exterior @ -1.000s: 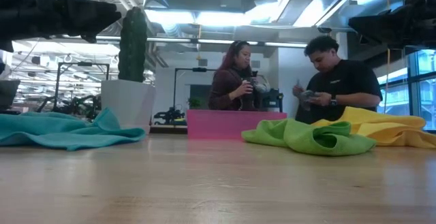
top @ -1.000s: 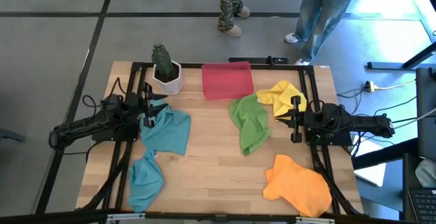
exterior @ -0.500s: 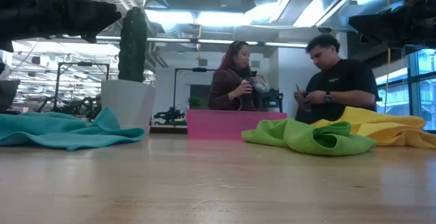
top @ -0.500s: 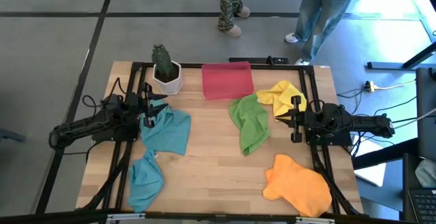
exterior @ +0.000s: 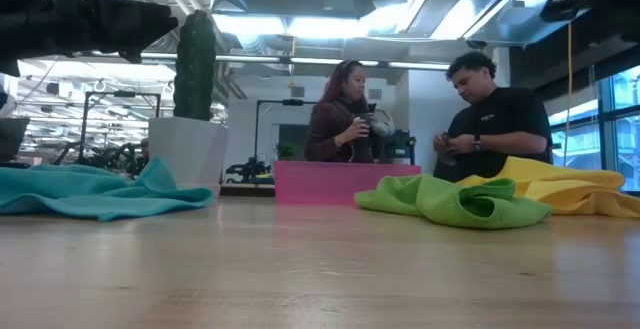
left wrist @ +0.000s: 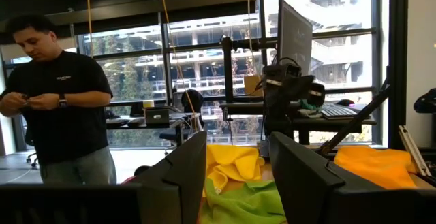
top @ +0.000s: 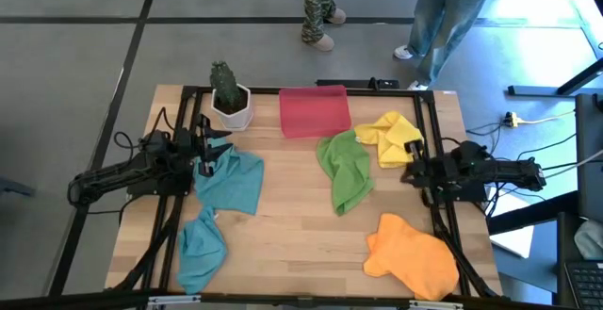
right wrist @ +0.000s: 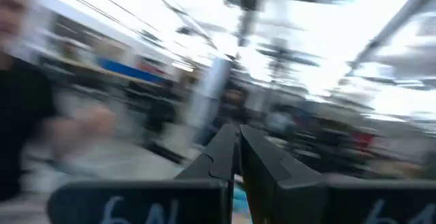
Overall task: Fold microfiber towels
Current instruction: Fold the green microfiber cloth
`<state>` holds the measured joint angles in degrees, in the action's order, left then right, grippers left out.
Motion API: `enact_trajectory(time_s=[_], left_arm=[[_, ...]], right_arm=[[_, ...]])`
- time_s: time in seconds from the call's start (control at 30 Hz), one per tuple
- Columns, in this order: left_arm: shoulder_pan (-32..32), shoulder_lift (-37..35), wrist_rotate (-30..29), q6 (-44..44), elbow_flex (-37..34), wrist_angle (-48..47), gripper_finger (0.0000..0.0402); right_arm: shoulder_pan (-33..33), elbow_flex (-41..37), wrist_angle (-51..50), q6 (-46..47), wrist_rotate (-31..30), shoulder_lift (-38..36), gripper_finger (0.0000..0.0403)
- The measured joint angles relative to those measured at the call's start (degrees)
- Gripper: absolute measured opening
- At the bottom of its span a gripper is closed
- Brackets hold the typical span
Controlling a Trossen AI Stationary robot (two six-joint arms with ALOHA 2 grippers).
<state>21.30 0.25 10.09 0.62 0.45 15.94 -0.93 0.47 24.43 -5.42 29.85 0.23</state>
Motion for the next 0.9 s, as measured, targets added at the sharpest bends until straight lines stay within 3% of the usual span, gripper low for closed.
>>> enact_trajectory(time_s=[0.1,0.33,0.43,0.63,0.7,0.9], left_arm=[[-0.02,-0.02,0.0,0.0,0.02,0.0,0.0151],[0.0,0.0,0.0,-0.01,0.0,0.0,0.0151],[-0.01,0.0,0.0,0.0,0.01,0.01,0.0151],[-0.01,-0.02,0.0,-0.02,0.02,0.0,0.0151],[-0.01,-0.02,0.0,0.0,0.0,0.0,0.0151],[-0.02,0.0,0.0,0.0,0.02,0.02,0.0151]], right_arm=[[0.04,0.0,1.97,0.62,7.06,0.0,0.0026],[4.14,0.0,11.82,-2.55,4.7,2.75,0.0026],[7.09,0.0,16.0,-4.07,-0.93,6.18,0.0026],[10.37,2.12,16.26,-4.52,-25.58,16.14,0.0026],[10.81,3.78,16.31,-4.06,-28.35,20.07,0.0026],[11.37,8.23,16.54,2.25,-28.7,30.74,0.0026]])
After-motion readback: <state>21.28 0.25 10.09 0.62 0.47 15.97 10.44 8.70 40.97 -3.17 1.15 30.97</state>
